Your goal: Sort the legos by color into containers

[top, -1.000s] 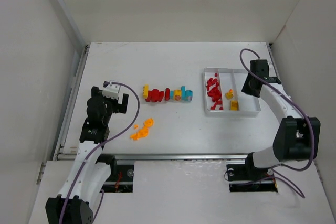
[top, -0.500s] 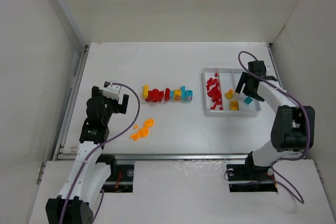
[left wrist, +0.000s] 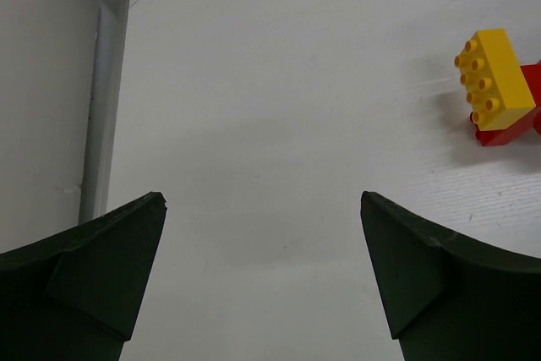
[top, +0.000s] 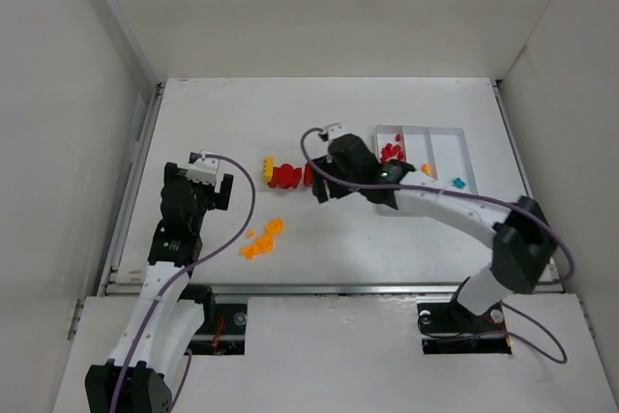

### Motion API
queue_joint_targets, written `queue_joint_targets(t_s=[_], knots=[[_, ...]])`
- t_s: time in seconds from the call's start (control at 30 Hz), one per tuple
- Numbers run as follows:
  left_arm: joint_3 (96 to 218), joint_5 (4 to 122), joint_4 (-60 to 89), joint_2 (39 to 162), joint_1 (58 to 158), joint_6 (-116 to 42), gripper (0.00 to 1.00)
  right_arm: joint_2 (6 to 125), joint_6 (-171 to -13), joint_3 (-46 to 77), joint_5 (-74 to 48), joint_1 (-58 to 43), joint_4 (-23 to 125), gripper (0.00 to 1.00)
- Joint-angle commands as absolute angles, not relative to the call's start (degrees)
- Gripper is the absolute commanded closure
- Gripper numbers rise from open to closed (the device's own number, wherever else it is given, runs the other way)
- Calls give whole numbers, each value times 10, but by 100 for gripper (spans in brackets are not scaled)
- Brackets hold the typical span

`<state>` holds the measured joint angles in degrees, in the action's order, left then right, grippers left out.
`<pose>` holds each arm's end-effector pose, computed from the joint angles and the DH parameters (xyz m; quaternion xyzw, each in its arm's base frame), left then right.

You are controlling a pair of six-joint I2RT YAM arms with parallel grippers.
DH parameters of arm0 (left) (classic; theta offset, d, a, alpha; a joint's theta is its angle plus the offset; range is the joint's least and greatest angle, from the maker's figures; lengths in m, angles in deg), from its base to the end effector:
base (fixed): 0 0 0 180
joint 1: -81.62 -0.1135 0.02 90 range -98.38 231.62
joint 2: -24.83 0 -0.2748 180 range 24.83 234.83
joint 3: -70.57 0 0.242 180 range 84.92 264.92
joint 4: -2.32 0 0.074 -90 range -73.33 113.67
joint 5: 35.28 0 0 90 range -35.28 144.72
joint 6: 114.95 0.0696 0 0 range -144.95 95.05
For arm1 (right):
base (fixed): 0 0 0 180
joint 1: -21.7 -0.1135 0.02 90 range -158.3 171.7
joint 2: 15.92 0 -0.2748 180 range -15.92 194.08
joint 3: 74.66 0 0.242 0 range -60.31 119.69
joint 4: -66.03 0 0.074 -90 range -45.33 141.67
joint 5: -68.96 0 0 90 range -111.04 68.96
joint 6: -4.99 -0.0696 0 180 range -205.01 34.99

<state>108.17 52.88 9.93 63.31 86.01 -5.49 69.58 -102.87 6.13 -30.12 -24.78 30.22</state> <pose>0.1885 -0.0122 0.2596 0.1462 0.7432 0.0977 0.6455 0.2477 0.2449 0.2748 -0.1917 0.8855 0.1613 0.3914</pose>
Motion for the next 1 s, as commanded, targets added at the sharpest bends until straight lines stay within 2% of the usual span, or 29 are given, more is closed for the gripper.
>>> queue_joint_targets(t_s=[0.0,0.03,0.07,0.17,0.33,0.57,0.73,0.9,0.97], knots=[[1091,505,80,625,858,-45,1,803,-1070,142,-235,-282,351,29],[1091,497,86,625,858,-45,1,825,-1076,163,-235,-294,351,42],[1091,497,86,625,858,-50,1,866,-1076,206,-240,-312,337,47],[1091,497,86,625,858,-60,1,917,-1069,247,-220,-323,330,54],[1085,509,81,619,858,-61,1,982,-1064,281,-163,-323,336,54],[1079,514,75,614,858,-61,1,1050,-1046,323,-180,-352,309,54],[1079,519,75,614,858,-61,1,1063,-1052,329,-214,-352,287,64],[1079,519,75,614,858,-61,1,1075,-1052,329,-219,-357,267,65],[1079,519,75,614,858,-61,1,1075,-1052,322,-219,-357,267,70]])
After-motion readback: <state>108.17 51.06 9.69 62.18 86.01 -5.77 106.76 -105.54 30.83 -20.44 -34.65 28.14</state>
